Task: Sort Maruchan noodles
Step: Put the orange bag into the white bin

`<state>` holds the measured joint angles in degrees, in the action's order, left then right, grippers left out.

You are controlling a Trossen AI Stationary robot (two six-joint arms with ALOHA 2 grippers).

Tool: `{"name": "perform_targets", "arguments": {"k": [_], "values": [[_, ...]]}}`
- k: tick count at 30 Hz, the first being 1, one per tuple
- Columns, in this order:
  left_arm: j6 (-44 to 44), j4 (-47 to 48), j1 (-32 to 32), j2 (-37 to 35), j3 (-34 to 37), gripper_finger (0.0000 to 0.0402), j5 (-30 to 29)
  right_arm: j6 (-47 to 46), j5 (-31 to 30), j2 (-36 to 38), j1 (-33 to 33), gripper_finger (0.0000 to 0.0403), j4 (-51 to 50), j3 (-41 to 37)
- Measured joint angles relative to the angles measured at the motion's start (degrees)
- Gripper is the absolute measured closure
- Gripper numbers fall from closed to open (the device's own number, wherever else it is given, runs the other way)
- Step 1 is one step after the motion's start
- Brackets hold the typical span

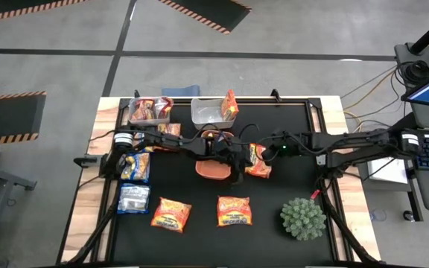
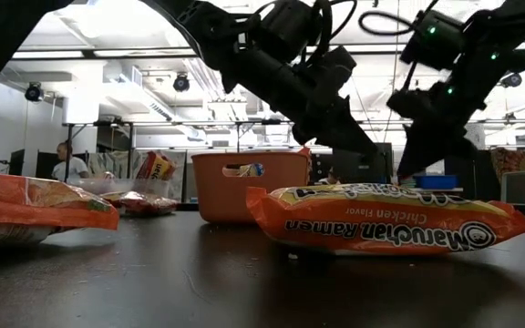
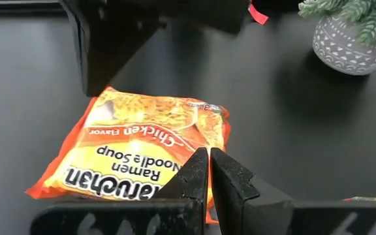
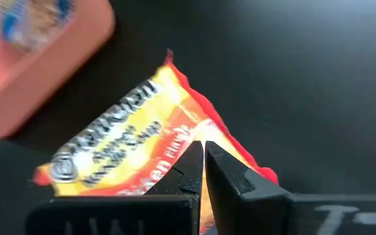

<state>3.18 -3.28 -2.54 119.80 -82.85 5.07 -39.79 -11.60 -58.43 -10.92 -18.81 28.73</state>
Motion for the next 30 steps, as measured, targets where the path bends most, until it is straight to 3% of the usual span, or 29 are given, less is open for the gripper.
{"name": "perform_targets", "arguments": {"k": [12,21,30], "values": [[2.2,1.9,0.3,-0.1,0.0,0.0402,0.0,-4.4,1.1,-7.2,0.0,0.0394,-3.0,0.2],[2.8,3.6,0.5,-0.2,0.0,0.0401,0.1,-12.5,11.2,-3.6,2.0,0.0394,-5.6,0.2],[5.4,5.3,1.5,-0.2,0.0,0.0401,0.1,-14.4,11.3,0.7,4.9,0.0394,-9.7,1.8]]}}
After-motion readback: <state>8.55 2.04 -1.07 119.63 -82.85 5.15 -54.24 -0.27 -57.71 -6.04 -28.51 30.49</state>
